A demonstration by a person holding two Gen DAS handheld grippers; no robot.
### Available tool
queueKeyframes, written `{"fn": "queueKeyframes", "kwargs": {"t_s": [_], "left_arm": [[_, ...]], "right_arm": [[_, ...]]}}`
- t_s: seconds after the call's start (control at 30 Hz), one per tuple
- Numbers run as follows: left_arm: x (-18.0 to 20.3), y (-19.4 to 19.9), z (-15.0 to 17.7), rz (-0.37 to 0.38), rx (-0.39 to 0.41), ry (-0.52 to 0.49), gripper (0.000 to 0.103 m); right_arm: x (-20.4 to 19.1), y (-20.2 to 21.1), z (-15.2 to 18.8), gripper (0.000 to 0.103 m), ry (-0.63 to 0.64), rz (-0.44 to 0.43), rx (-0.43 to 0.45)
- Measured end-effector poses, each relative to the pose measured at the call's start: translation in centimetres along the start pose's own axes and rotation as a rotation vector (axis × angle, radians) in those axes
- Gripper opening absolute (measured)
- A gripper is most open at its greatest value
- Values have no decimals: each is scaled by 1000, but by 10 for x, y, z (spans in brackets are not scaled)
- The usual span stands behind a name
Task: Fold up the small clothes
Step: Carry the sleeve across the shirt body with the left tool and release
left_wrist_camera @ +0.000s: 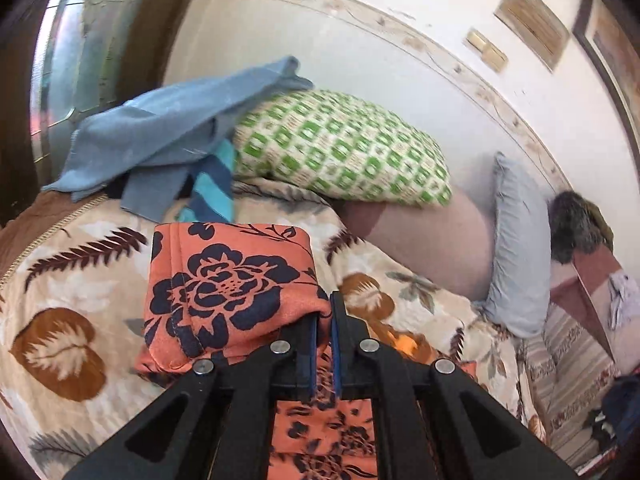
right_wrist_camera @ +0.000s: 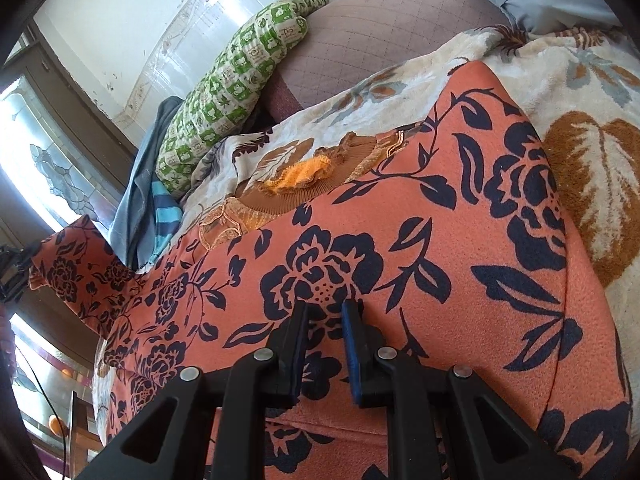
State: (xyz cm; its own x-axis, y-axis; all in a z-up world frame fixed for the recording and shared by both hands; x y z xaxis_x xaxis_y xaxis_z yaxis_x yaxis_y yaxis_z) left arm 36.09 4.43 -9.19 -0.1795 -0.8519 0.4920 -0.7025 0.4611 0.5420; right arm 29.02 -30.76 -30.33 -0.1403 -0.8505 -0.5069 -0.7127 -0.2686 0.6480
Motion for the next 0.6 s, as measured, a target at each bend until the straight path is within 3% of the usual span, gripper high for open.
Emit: {"fn": "queueKeyframes", "kwargs": {"t_s": [0.2, 0.4, 0.43, 0.5, 0.57, 0.6], "left_arm": [[82, -75, 66, 92, -172, -42, 5], [127, -136, 133, 90, -364, -89, 9], [132, -141, 141, 70, -394, -124, 13], [142, -143, 151, 35, -436, -198, 42], [148, -135, 149, 22, -414, -232, 64], [149, -128, 146, 24, -385, -234, 67]], "right_arm": [[8, 2, -1, 19, -46, -60, 8], [16, 5, -3, 19, -107, -132, 27], [17, 6, -2, 19, -113, -141, 29], [18, 7, -3, 19, -123, -154, 32], [19, 7, -3, 19, -131, -164, 34], [19, 8, -2, 19, -132, -165, 34]]}}
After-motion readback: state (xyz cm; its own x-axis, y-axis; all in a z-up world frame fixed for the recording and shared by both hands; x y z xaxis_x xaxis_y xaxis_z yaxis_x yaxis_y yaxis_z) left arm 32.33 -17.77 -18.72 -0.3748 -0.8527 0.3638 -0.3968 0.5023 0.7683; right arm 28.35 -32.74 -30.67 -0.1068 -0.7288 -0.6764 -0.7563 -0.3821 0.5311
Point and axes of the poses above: each gripper's, at about its wrist camera, not at the fingertips, and y roughly against the way its jaws point, x to its right, z to its underside, the point moved 3 cm from there along -y, roughly the way its jaws point, and after that the axes turned 6 degrees about z, right-handed, at the moved point
